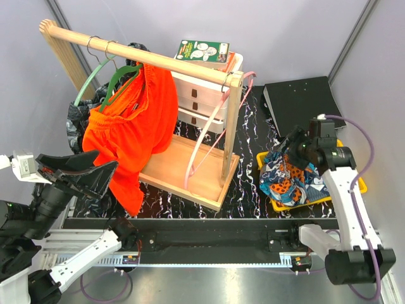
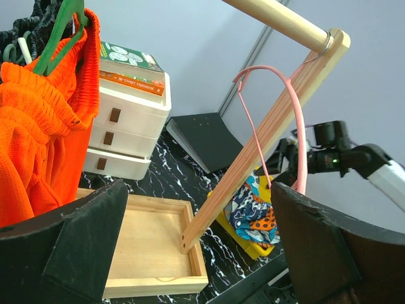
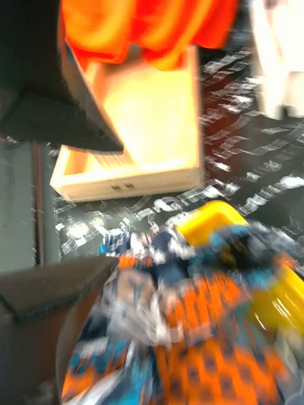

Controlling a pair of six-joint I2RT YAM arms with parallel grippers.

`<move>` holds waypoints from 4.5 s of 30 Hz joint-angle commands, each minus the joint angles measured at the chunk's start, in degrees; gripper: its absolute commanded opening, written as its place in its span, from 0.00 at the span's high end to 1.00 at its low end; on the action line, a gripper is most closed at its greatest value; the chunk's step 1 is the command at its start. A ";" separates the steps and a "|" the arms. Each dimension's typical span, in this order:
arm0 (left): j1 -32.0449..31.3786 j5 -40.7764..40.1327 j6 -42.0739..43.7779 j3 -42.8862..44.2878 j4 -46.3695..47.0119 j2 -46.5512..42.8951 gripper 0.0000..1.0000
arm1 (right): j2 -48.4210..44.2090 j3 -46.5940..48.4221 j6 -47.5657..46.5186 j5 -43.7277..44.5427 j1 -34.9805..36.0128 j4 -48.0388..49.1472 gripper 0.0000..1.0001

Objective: Remove the shorts from the hanger

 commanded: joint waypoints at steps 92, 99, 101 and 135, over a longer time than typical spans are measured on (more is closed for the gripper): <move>39.91 26.71 20.50 36.71 -9.21 51.94 0.77 | -2.41 -2.90 -16.82 -14.03 -3.01 0.17 0.13; 40.26 31.89 19.97 36.09 -6.93 50.63 1.00 | -2.50 -2.99 -16.64 -14.03 -3.10 -0.01 0.13; 40.26 32.69 19.53 35.74 -6.14 49.66 1.00 | -2.58 -2.99 -16.64 -13.86 -3.01 0.08 0.13; 40.35 44.29 5.39 6.15 12.58 23.74 1.00 | -1.53 -3.43 -16.73 -15.00 -3.01 0.69 0.12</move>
